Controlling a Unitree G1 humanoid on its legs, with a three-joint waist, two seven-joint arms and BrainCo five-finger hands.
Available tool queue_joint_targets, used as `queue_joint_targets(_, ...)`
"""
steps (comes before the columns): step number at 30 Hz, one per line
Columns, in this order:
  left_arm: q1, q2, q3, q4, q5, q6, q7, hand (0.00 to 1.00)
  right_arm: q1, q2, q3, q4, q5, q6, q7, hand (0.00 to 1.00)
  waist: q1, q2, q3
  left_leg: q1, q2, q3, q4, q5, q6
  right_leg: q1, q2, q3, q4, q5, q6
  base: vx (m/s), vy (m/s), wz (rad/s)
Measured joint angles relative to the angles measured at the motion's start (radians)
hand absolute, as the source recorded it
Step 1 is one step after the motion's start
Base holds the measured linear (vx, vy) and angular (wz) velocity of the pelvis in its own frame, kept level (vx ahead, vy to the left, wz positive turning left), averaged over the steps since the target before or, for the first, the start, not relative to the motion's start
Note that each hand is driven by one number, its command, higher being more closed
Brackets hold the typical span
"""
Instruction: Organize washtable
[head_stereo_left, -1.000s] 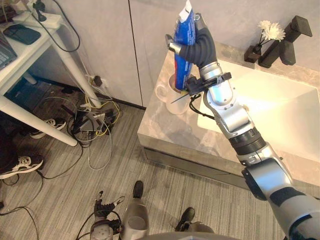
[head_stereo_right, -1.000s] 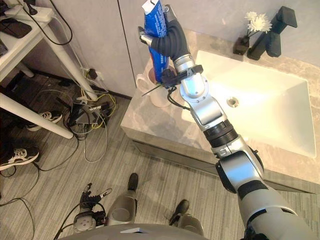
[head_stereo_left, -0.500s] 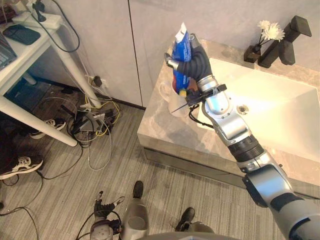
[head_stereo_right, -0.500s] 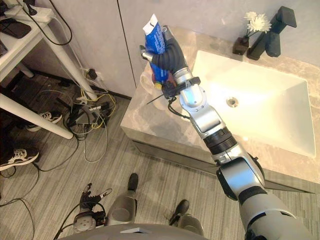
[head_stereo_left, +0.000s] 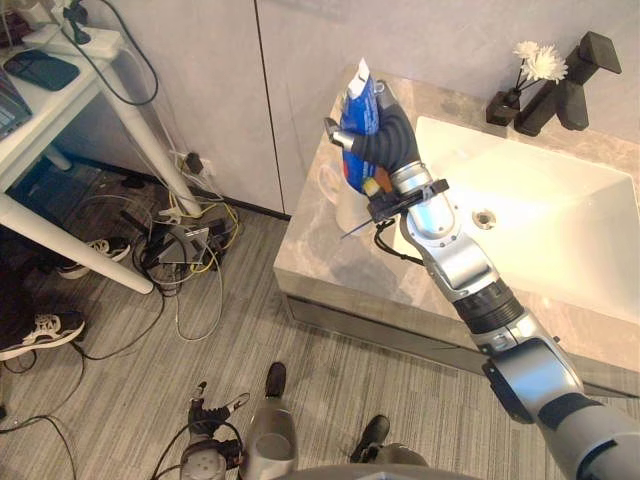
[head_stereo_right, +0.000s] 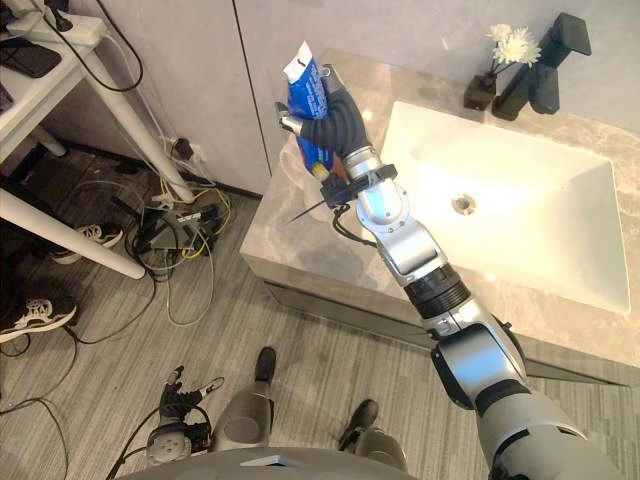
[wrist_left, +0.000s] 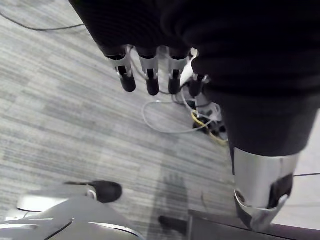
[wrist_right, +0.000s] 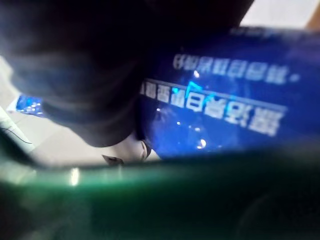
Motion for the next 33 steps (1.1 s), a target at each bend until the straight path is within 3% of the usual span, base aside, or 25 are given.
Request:
queue_joint_targets(18, 0.002, 0.023, -0.015, 0.030, 0.000, 0.000, 0.001, 0.00, 0.056, 0.013, -0.005, -0.029, 0.003, 0.000, 0.000, 0.00, -0.003, -0.036, -0.030, 0.031, -0.002, 0.008, -0.040, 0.016, -0.001, 0.006, 0.000, 0.007, 0.000, 0.000, 0.000, 0.00, 0.000, -0.01)
queue_joint_targets(27, 0.006, 0.018, 0.012, 0.039, 0.002, 0.001, 0.000, 0.00, 0.125, 0.011, -0.042, -0.164, 0.007, -0.022, -0.002, 0.00, -0.028, -0.034, -0.040, 0.062, -0.005, 0.015, -0.074, 0.032, 0.000, 0.018, -0.002, 0.008, 0.000, 0.000, 0.001, 0.00, 0.001, -0.01)
queue_joint_targets(33, 0.014, -0.009, 0.031, 0.042, 0.036, 0.001, -0.002, 0.00, 0.191, 0.000, -0.134, -0.288, -0.001, -0.044, -0.008, 0.00, -0.053, -0.020, -0.102, 0.081, -0.012, 0.026, -0.092, 0.038, 0.001, 0.022, -0.014, 0.014, -0.002, -0.001, 0.004, 0.01, 0.011, -0.05)
